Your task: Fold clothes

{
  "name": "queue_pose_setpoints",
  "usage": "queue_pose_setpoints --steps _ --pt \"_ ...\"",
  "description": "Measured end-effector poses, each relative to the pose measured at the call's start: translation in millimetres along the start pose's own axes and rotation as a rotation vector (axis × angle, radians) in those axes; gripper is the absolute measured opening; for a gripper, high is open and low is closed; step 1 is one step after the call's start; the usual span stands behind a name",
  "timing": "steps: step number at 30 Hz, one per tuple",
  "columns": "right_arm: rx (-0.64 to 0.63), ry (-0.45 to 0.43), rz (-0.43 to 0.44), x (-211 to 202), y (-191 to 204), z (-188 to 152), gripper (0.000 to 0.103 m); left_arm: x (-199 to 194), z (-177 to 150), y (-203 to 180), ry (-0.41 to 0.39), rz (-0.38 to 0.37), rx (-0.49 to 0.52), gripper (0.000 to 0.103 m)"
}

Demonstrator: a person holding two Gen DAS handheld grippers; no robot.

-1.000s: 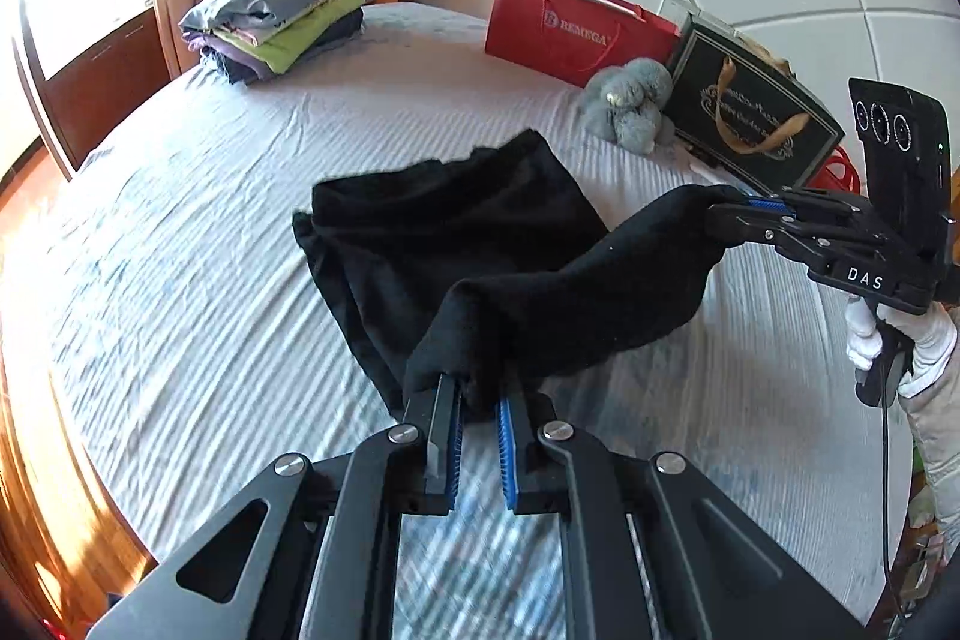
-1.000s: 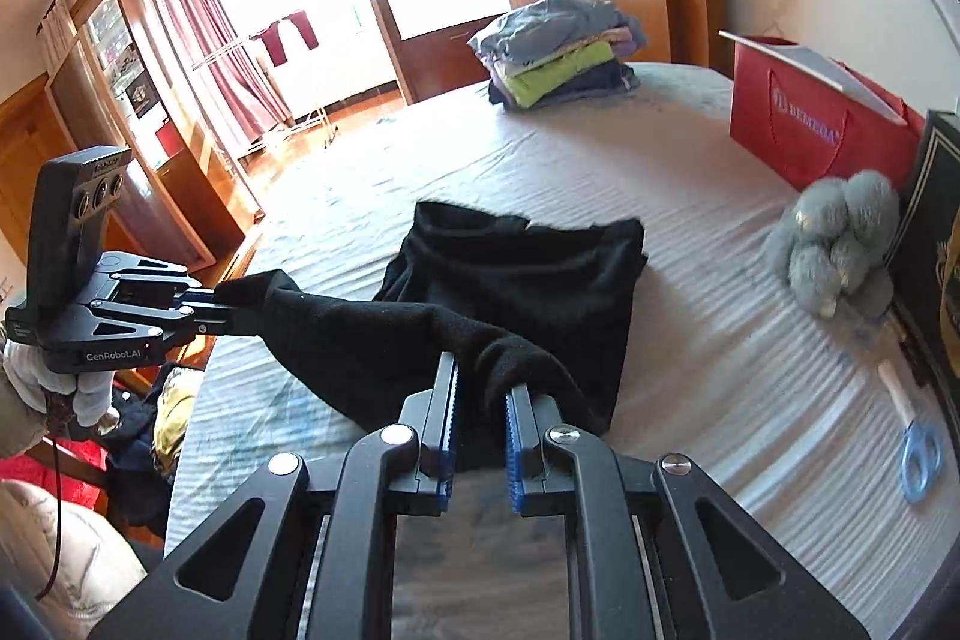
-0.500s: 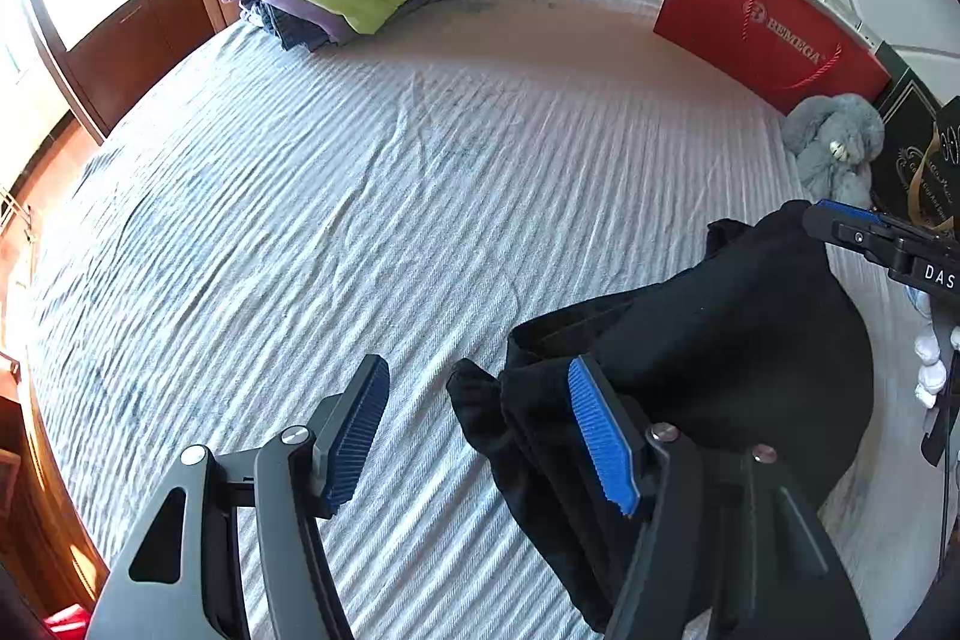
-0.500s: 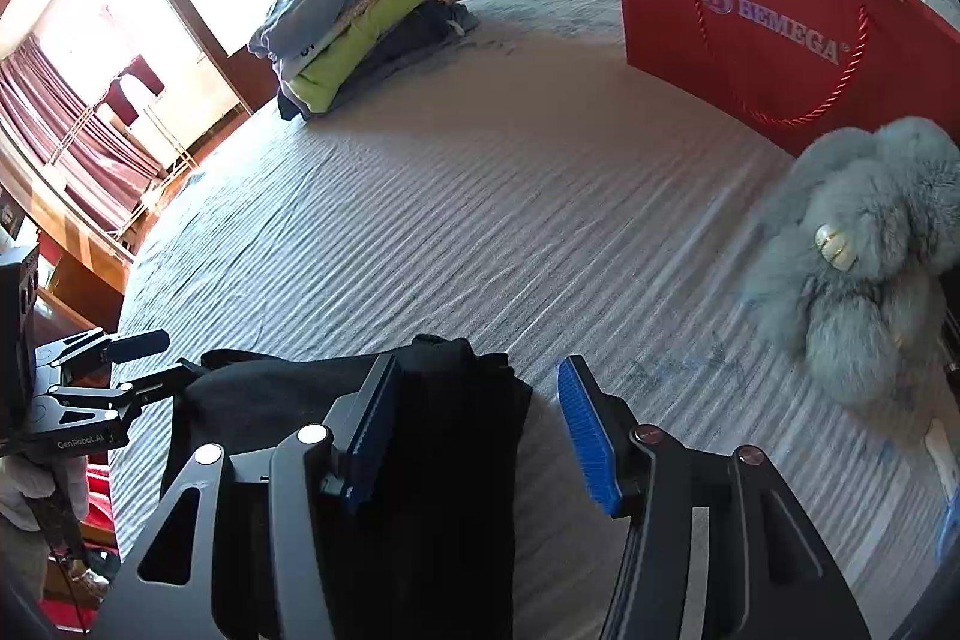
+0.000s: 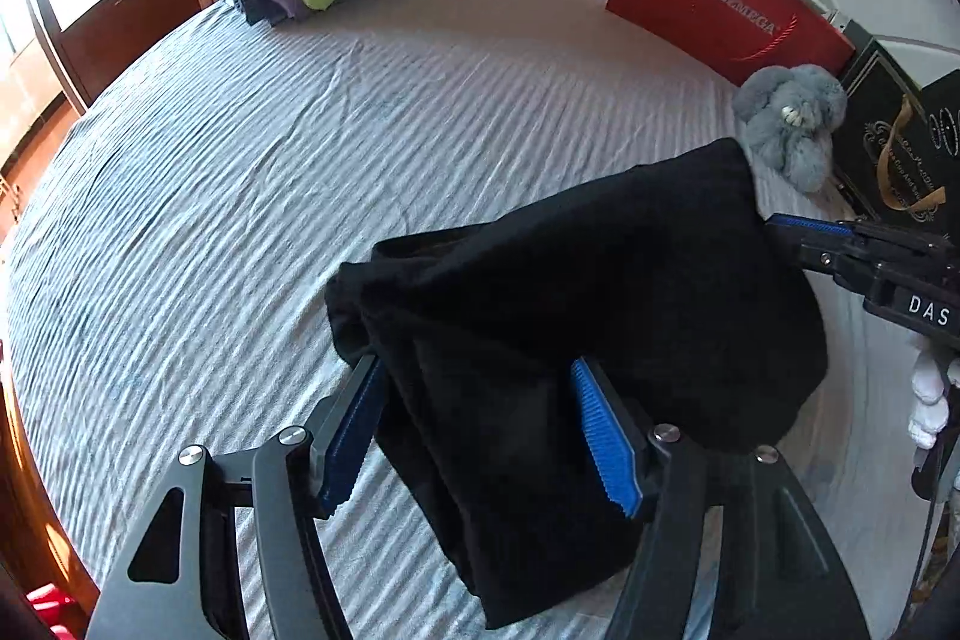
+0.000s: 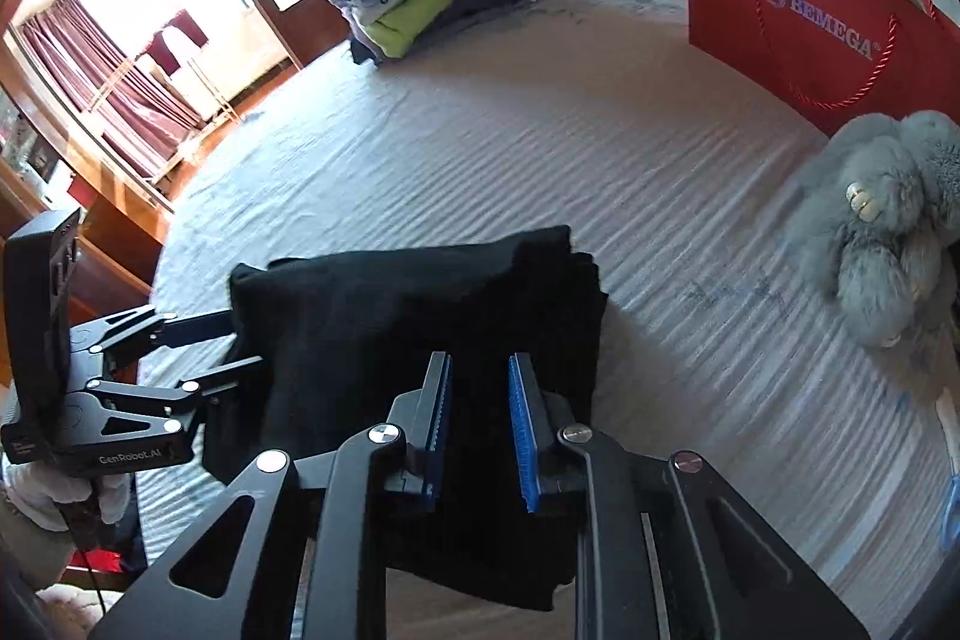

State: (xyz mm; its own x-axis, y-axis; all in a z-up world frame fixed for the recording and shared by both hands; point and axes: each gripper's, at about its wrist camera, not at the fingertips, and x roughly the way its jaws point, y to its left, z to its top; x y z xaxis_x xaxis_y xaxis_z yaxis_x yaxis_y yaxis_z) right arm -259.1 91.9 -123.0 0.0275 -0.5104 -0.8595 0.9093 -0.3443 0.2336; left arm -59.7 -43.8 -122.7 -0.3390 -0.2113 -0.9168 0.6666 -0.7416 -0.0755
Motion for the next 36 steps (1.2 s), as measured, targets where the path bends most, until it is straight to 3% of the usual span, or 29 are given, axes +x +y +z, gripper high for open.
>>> queue_pose_setpoints --steps 2,5,8,11,16,21,23,24,25,30,34,36 --pt "0.045 0.033 -0.063 15.9 -14.6 -0.3 0.02 11.2 -1.8 11.3 0.017 0.009 -0.024 0.083" --pt "0.071 -0.021 -0.064 7.1 -20.8 3.4 0.021 1.1 1.3 17.3 0.005 -0.008 -0.039 0.083" --pt "0.037 -0.103 0.028 -14.7 -8.4 10.8 0.022 -25.6 9.5 16.4 -0.065 -0.058 -0.051 0.083" --pt "0.006 -0.12 0.095 -15.2 8.9 20.7 0.022 -32.9 22.9 10.5 -0.108 -0.068 -0.043 0.083" --pt "0.038 -0.049 0.078 18.2 9.0 25.8 0.02 8.7 28.9 13.5 -0.026 -0.008 -0.059 0.076" --pt "0.09 -0.048 0.063 24.4 0.0 25.0 0.02 27.1 22.1 26.8 -0.001 -0.002 -0.106 0.082" --pt "0.089 -0.076 0.059 13.9 1.6 24.3 0.031 19.3 17.9 27.2 0.0 -0.011 -0.114 0.083" --pt "0.085 -0.081 0.057 8.0 1.7 22.8 0.053 15.0 14.0 27.1 0.002 -0.021 -0.121 0.084" --pt "0.081 -0.084 0.054 2.2 1.7 20.9 0.068 10.8 9.7 27.0 0.004 -0.032 -0.129 0.085" --pt "0.077 -0.051 0.07 -12.1 -3.5 6.3 0.068 8.8 -17.6 24.2 0.054 -0.06 -0.184 0.09" --pt "0.086 -0.013 0.085 -1.6 -4.6 1.1 0.072 21.0 -27.2 23.1 0.065 -0.029 -0.189 0.103" --pt "0.09 0.005 0.092 4.3 -5.0 -1.1 0.074 24.3 -27.8 24.3 0.057 -0.027 -0.192 0.103"
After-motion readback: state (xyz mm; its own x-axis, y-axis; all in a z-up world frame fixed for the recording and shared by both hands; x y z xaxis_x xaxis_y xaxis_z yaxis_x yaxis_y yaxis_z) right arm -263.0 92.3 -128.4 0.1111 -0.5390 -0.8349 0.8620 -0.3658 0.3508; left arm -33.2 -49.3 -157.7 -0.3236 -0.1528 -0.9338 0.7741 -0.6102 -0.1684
